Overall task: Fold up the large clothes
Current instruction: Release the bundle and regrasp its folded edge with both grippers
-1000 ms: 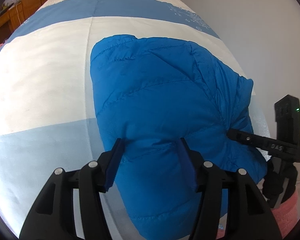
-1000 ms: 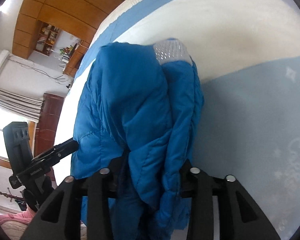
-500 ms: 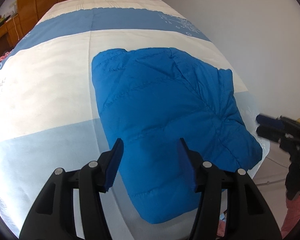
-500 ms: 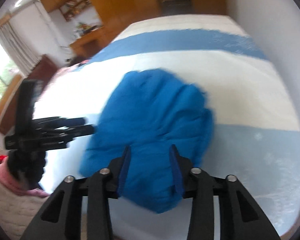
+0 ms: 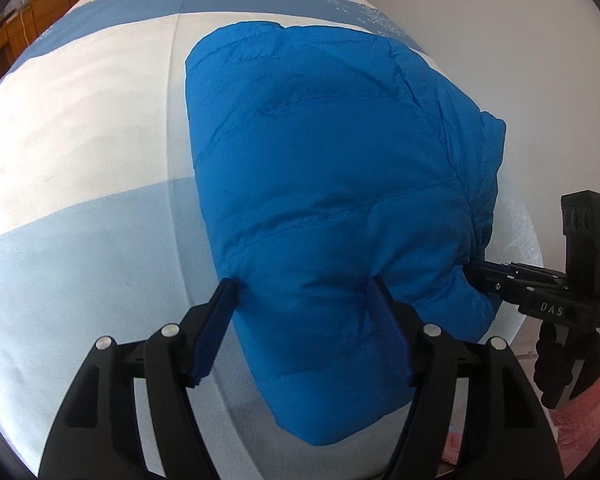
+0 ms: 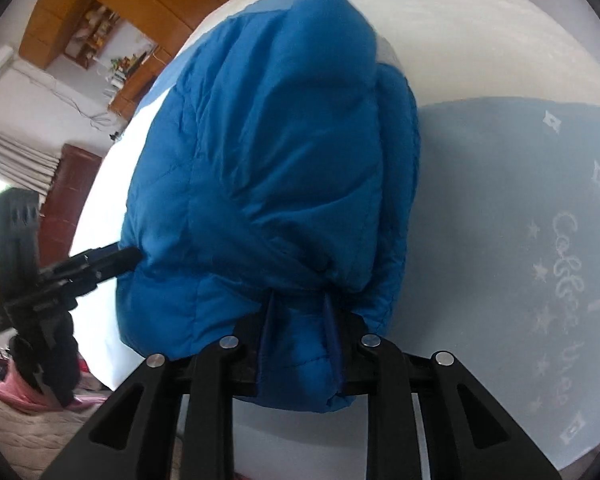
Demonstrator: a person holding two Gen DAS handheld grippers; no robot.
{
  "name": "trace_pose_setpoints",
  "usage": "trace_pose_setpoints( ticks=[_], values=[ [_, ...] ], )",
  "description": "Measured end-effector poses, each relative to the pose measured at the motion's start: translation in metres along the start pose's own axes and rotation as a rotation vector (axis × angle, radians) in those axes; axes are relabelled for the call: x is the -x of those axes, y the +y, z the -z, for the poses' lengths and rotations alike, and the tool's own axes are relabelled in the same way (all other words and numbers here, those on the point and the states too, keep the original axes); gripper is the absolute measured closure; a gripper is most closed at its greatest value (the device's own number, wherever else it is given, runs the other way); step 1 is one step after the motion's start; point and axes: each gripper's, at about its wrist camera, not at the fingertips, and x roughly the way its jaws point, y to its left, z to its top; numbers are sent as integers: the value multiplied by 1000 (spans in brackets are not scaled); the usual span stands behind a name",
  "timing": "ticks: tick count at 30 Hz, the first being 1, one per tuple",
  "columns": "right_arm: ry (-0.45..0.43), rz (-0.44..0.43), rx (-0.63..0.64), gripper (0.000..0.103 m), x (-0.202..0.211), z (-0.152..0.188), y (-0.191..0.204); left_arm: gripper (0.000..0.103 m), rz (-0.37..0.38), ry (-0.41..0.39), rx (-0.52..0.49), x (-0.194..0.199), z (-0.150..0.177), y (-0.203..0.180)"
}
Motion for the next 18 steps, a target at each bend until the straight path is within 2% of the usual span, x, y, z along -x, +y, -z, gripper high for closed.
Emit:
trace_pose_setpoints(
  ticks=[3,5,9,11,14,15,18],
  values=[
    [9,31,79,80,14,-9,12,43,26,-4,18,9,-11,5],
    [-60,58,137,80,42,-24,21,43,7,-53,13,25,-25,9],
    [-174,25,210,77,75,-65,45,43,11,-131,23,44,-67,12],
    [-183,2,252,77,66,-86,61,43,50,-149,21,42,-94,7],
    [-176,-14,274,77,37,-113,74,47,98,-116,50,23,-120,3],
    [-185,-6,275,77,28,-119,73,50,122,-96,68,10,-131,4],
    [-199,57,241,80,5,-133,57,55,116,-47,105,-19,-142,4]
  ],
)
